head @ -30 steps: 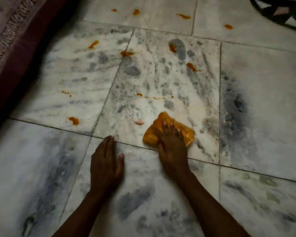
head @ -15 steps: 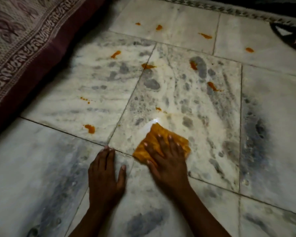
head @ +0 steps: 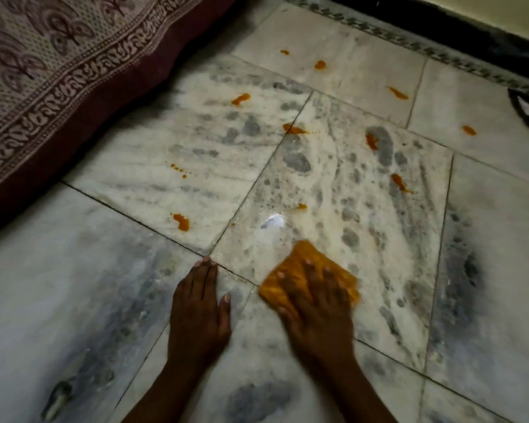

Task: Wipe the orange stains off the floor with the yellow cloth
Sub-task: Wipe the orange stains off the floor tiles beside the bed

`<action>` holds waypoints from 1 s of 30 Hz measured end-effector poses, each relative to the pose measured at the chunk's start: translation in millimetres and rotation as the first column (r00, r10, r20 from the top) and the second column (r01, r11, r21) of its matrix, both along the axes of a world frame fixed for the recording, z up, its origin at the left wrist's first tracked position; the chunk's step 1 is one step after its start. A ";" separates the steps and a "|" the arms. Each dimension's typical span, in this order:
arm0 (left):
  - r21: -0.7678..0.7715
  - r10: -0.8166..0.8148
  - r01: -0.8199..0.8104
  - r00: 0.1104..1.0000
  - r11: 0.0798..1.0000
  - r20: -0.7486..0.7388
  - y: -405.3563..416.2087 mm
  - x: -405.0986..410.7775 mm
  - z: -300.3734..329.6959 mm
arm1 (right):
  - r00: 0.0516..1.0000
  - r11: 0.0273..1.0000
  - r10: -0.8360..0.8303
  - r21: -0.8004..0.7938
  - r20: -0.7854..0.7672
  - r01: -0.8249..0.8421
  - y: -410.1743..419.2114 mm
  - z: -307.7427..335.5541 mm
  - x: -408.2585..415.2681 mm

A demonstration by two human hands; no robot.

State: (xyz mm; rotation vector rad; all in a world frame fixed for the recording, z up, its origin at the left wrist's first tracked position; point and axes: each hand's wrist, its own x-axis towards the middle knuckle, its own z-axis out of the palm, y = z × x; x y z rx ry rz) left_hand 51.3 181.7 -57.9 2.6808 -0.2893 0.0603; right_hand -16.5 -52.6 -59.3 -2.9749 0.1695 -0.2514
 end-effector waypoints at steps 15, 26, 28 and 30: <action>-0.208 0.084 -0.087 0.996 0.974 -0.027 26.7 8.7 7.6 | 0.988 0.987 0.151 -0.045 -0.021 -0.152 2.4 1.8 13.5; 0.086 0.367 -0.367 0.930 0.926 0.020 120.3 79.7 -6.4 | 0.960 0.960 0.280 0.013 -0.018 -0.280 83.6 0.3 83.3; 0.081 0.370 -0.369 0.929 0.926 0.002 121.2 80.1 -3.6 | 0.970 0.970 0.239 -0.030 -0.040 -0.240 49.2 4.5 66.1; 0.082 0.370 -0.368 0.929 0.926 -0.002 122.3 80.4 -6.2 | 0.993 0.997 -0.075 -0.017 -0.088 0.073 33.9 0.7 93.6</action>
